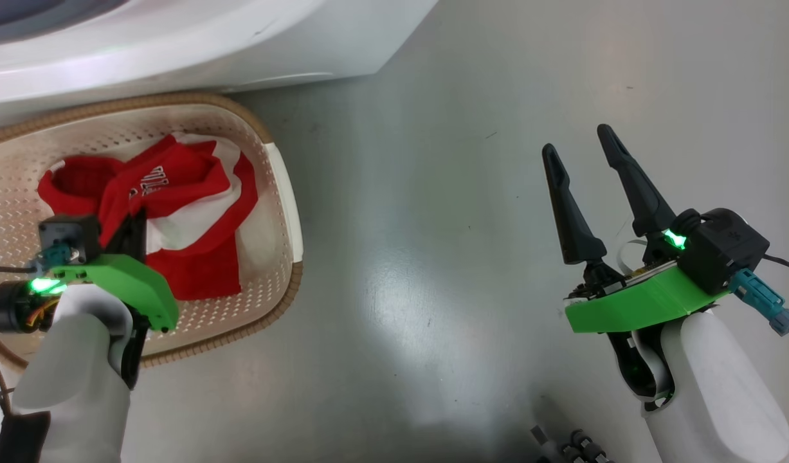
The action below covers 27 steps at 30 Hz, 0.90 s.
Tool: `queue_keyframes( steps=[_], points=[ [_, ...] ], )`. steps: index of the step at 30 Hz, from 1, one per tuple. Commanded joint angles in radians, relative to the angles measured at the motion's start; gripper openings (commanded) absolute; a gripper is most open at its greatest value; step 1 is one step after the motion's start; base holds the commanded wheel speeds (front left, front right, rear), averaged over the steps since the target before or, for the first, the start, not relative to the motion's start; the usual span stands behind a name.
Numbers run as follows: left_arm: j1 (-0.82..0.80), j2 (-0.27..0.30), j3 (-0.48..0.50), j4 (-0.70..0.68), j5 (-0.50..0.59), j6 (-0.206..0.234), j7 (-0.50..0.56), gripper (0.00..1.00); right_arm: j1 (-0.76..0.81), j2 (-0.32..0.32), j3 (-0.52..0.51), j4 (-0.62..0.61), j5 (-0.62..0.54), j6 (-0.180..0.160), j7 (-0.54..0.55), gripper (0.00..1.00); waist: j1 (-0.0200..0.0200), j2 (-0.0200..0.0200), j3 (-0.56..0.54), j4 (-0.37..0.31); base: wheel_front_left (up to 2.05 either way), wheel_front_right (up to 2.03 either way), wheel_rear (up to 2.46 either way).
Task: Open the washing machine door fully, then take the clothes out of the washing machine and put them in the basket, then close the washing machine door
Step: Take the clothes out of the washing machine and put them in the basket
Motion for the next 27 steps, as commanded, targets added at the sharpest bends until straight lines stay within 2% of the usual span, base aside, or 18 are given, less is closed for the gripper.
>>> queue_keyframes(
  steps=[1, 3, 4, 5, 17, 27],
  points=[
    [0.009, 0.045, 0.015, -0.002, -0.011, -0.005, -0.005, 0.25, 0.014, 0.003, 0.018, -0.024, 0.007, 0.006, -0.006, 1.00, 0.0000, 0.0000, 0.005, 0.000, 0.00, 0.00, 0.00],
    [0.004, 0.046, 0.009, 0.005, -0.020, -0.005, -0.005, 0.58, 0.014, 0.003, 0.016, -0.023, 0.006, 0.006, -0.006, 1.00, 0.0000, 0.0000, 0.005, 0.002, 0.00, 0.00, 0.00],
    [0.002, 0.048, 0.007, 0.006, -0.024, -0.005, -0.005, 0.96, 0.014, 0.003, 0.015, -0.022, 0.006, 0.006, -0.006, 1.00, 0.0000, 0.0000, 0.004, 0.003, 0.00, 0.00, 0.00],
    [0.002, 0.049, 0.007, 0.007, -0.029, -0.005, -0.005, 1.00, 0.013, 0.003, 0.014, -0.021, 0.005, 0.006, -0.006, 1.00, 0.0000, 0.0000, 0.003, 0.003, 0.00, 0.00, 0.00],
    [0.046, 0.035, 0.022, -0.028, -0.085, -0.005, -0.005, 1.00, 0.018, 0.003, 0.001, -0.003, -0.005, 0.006, -0.006, 1.00, 0.0000, 0.0000, -0.058, 0.024, 0.00, 0.00, 0.00],
    [0.127, 0.020, 0.066, -0.170, -0.098, -0.005, -0.005, 1.00, 0.044, 0.003, -0.015, 0.012, -0.023, 0.006, -0.006, 1.00, 0.0000, 0.0000, -0.155, 0.054, 0.00, 0.00, 0.00]
  ],
)
